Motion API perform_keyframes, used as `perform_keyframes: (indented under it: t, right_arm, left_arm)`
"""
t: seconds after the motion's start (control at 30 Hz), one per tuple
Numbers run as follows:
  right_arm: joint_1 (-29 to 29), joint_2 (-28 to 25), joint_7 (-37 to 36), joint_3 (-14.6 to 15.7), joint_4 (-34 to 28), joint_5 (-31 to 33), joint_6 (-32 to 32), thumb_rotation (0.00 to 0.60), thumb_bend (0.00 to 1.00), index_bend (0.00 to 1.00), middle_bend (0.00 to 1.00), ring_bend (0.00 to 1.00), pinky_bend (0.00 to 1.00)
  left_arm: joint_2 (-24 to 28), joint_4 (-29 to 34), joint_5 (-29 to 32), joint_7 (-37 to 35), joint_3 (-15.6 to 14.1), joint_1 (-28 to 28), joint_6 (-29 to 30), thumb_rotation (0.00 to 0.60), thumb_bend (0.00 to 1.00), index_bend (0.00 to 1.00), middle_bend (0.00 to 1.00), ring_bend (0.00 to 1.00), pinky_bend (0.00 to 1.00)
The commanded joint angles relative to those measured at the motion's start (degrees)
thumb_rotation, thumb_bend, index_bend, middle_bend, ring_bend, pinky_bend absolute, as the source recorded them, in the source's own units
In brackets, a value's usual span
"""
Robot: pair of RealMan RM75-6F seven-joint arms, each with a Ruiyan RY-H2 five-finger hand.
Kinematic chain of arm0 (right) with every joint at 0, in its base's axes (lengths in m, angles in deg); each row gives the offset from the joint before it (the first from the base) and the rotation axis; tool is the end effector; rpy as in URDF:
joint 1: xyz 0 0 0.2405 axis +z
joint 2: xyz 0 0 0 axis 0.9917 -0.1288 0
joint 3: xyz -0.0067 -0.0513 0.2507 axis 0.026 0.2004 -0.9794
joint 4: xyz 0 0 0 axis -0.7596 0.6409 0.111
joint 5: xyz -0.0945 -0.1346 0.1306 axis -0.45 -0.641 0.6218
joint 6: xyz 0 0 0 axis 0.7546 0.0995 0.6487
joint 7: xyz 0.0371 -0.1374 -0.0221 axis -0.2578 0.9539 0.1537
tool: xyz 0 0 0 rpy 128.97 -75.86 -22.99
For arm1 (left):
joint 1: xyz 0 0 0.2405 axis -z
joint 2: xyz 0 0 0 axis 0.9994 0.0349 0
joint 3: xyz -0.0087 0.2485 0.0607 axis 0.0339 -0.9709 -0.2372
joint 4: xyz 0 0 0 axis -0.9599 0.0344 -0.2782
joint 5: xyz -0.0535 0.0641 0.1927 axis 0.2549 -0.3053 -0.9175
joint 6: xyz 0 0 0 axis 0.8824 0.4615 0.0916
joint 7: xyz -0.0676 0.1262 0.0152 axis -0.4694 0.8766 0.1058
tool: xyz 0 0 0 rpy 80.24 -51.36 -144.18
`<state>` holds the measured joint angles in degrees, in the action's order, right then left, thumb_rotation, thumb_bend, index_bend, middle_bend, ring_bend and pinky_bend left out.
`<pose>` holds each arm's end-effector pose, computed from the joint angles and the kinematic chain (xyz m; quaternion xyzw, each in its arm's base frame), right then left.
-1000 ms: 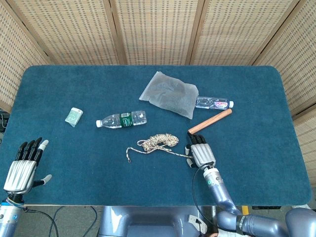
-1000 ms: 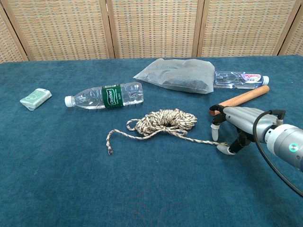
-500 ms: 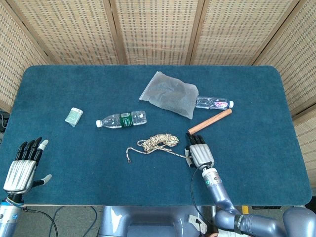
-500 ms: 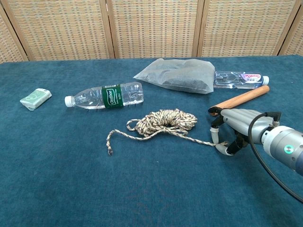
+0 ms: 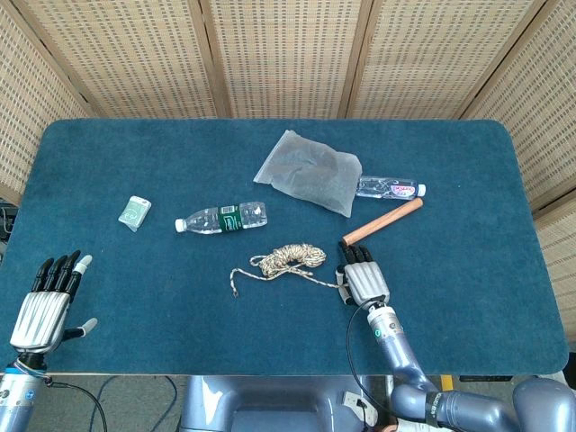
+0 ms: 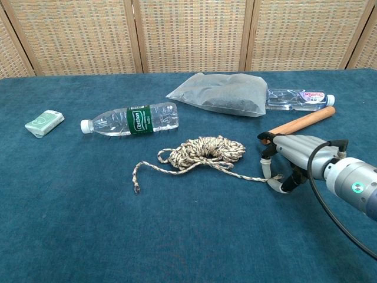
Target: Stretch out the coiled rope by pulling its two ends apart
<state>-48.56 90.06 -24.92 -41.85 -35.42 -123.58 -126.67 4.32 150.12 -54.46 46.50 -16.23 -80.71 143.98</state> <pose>-0.1878 -0.3020 -0.0728 0.7063 -0.4329 0.3190 0.4604 -0.2973 0.1833 0.1055 -0.6425 -0.3629 -0.3435 0.5809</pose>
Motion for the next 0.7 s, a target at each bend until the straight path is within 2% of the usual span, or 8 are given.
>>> perform_keyframes:
  t: [0.03,0.2,0.37,0.53,0.7]
  right_arm:
    - [0.0,0.0,-0.1,0.0,0.1,-0.3,0.0,0.6,0.45,0.69,0.0,0.0,0.0]
    - [0.0,-0.1,0.2,0.2,-0.2,-0.6,0.0,0.6,0.45,0.69,0.0,0.0,0.0]
    - [-0.1,-0.3,0.5,0.2,-0.5,-0.7,0.0,0.6,0.45,0.69,0.0,0.0,0.0]
    - [-0.1,-0.5,1.0,0.3,-0.9,-0.8,0.0,0.6,0.45,0.69,0.0,0.0,0.0]
    - [-0.1,-0.7,1.4,0.3,-1.2,-0.7,0.0,0.6,0.45,0.7,0.0,0.0,0.0]
  left_arm:
    - [-0.5,-0.4,-0.3,0.4,0.4,0.6,-0.5,0.6,0.0,0.0,0.0,0.0,0.0]
    - [-2.4,-2.9,-2.9,3.4,1.3,4.7,-4.1,0.6,0.06,0.02,0.0,0.0,0.0]
    - [-5.6,-8.9,-9.3,5.3,2.1,12.5,-10.1,0.6,0.16,0.18,0.0,0.0,0.0]
    - [-8.1,-14.5,-14.8,3.1,1.9,19.0,-14.1,0.6,0.22,0.29,0.0,0.0,0.0]
    - [-11.7,-20.7,-19.4,-0.3,1.2,24.8,-17.1,0.6,0.22,0.32,0.0,0.0,0.0]
